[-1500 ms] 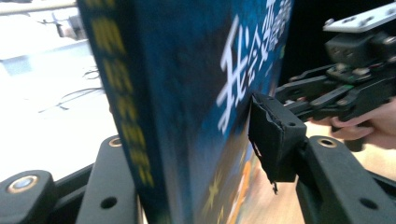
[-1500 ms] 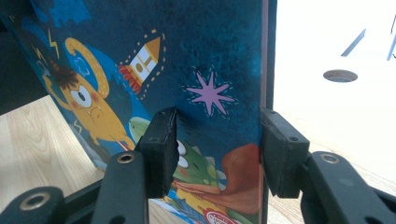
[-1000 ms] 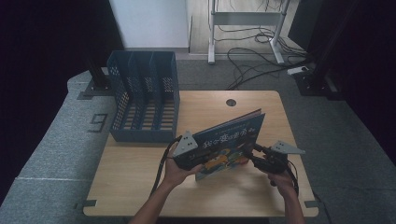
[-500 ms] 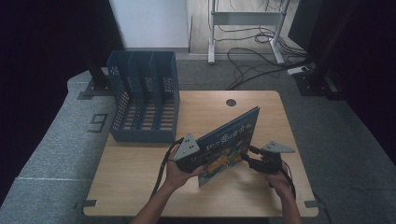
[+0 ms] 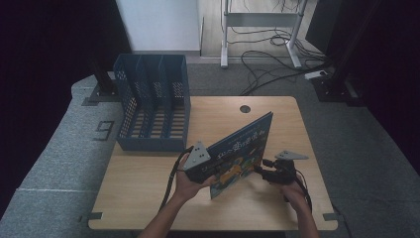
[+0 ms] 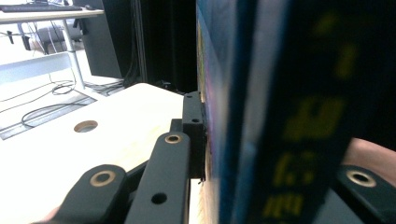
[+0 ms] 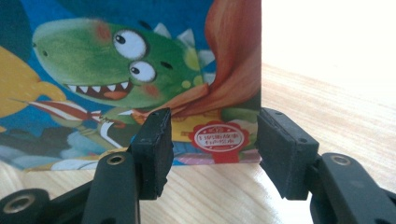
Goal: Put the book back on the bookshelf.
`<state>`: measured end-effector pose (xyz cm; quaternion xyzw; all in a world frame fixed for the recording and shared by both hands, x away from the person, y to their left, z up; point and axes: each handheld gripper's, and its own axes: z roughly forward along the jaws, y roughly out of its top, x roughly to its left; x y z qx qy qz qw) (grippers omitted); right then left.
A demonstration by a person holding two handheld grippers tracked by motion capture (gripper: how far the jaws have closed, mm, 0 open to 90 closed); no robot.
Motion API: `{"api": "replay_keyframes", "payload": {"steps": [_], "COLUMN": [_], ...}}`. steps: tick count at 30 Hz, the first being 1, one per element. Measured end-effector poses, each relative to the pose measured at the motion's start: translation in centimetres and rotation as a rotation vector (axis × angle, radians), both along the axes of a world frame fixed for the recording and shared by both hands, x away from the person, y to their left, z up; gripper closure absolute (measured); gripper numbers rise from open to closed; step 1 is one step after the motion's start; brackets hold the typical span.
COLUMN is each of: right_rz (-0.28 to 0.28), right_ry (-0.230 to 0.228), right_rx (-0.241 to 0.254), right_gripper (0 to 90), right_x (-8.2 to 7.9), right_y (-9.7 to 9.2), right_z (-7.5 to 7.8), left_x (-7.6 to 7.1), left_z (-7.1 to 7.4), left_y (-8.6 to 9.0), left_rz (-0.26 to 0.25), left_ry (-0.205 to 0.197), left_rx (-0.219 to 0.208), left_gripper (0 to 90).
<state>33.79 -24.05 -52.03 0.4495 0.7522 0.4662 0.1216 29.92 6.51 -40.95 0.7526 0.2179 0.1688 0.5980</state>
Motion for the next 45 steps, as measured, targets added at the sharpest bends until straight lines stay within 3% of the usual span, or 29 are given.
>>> {"api": "replay_keyframes", "payload": {"steps": [9,15,20,36,39,45], "right_rz": [0.058,0.058,0.074,0.075,0.073,0.068], "right_ry": [0.019,-0.015,-0.038,-0.025,-0.030,-0.032], "right_rx": [0.012,0.018,-0.008,-0.004,-0.009,-0.016], "right_gripper": [44.0,42.7,42.6,43.4,43.3,43.1], "right_x": [0.0,-0.1,-0.3,-0.2,-0.2,-0.2], "right_y": [1.0,2.9,4.0,3.9,3.8,3.7], "right_z": [-0.4,-0.8,-0.9,-1.4,-1.4,-1.4], "left_x": [-0.1,-0.2,0.1,0.2,-0.1,-0.5], "left_z": [0.0,-0.1,-0.3,-0.3,-0.3,-0.6], "left_y": [0.2,0.4,0.6,-0.8,-1.0,-1.2], "left_rz": [0.007,0.024,0.054,0.083,0.106,0.130], "left_ry": [-0.002,0.005,0.016,-0.015,-0.036,-0.050], "left_rx": [-0.007,-0.028,-0.052,-0.080,-0.073,-0.102], "left_gripper": [80.1,78.5,77.7,72.0,75.7,80.9]}}
